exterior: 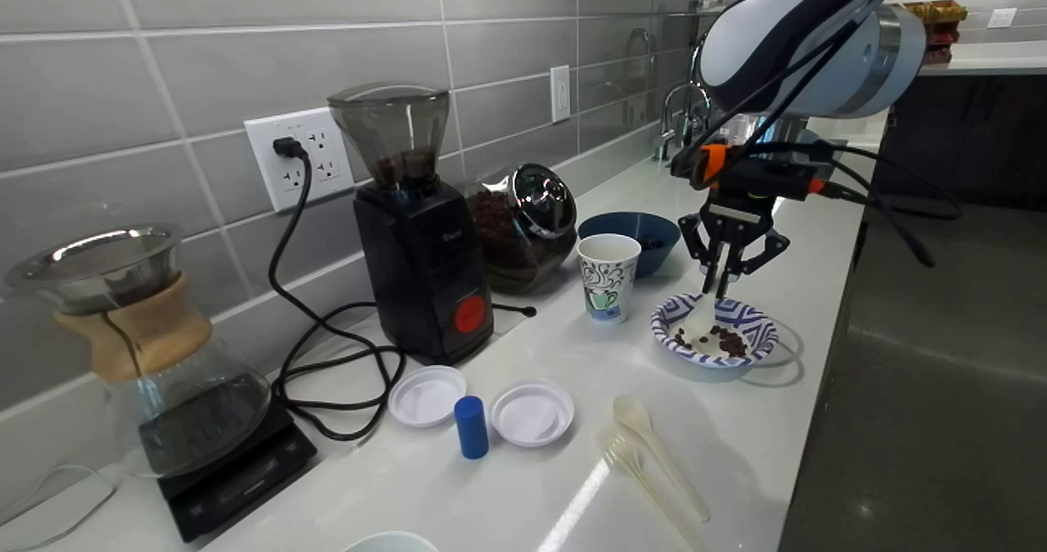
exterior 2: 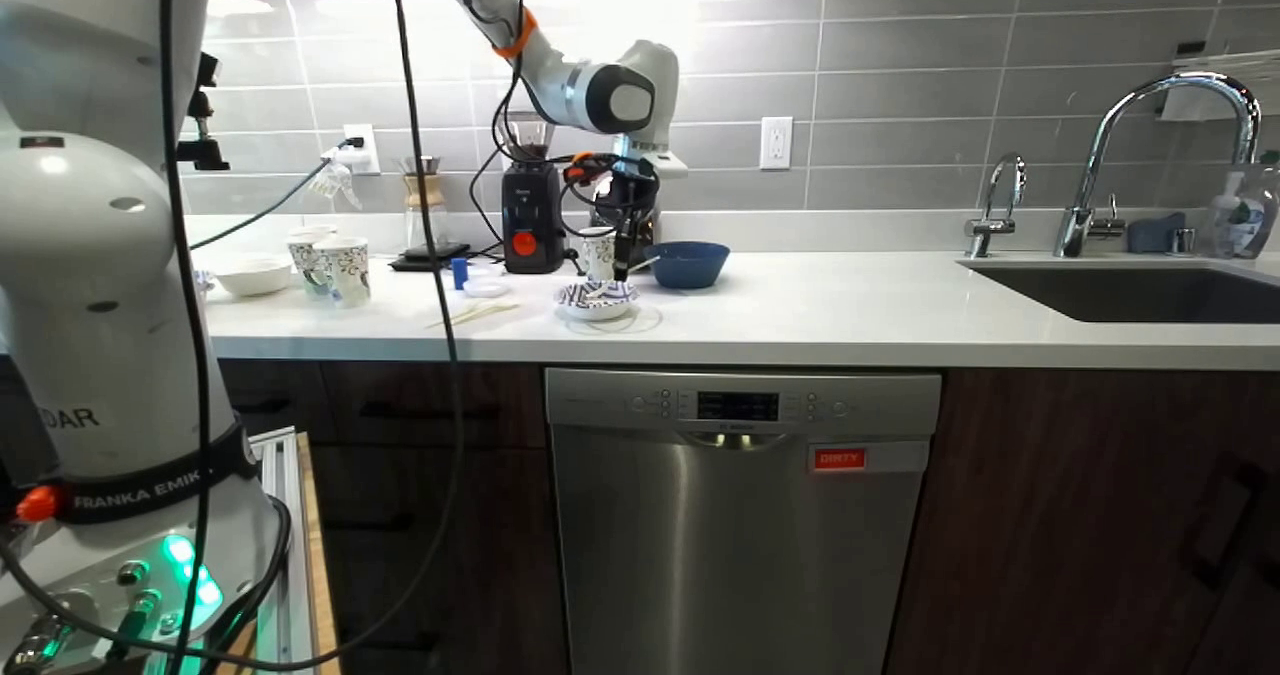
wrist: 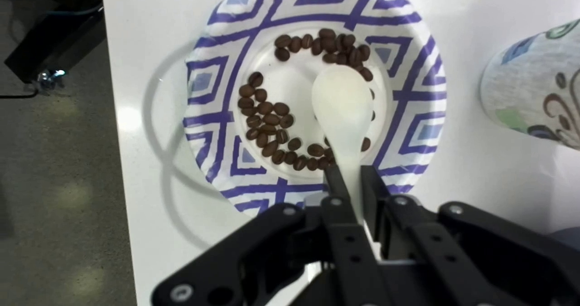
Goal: Use the spoon to transfer some contents from the plate to the cup
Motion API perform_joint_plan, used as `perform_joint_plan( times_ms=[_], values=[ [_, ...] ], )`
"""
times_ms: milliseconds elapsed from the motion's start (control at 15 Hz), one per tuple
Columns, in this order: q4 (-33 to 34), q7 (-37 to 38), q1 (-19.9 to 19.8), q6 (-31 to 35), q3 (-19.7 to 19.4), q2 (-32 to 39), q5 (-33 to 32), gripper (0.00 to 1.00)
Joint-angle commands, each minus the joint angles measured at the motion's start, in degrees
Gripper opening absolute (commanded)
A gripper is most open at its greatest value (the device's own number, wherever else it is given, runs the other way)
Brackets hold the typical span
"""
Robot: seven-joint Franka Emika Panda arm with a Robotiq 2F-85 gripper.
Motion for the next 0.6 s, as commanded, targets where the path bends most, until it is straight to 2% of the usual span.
perform_joint_plan(
  times_ms=[0, 533],
  values=[
    [0.2, 4.9, 1.1, 2.9, -0.3, 1.2, -3.1, 0.03],
    [0.2, 10.9, 2.4, 3.2, -0.2, 1.9, -6.9, 0.03]
  ],
)
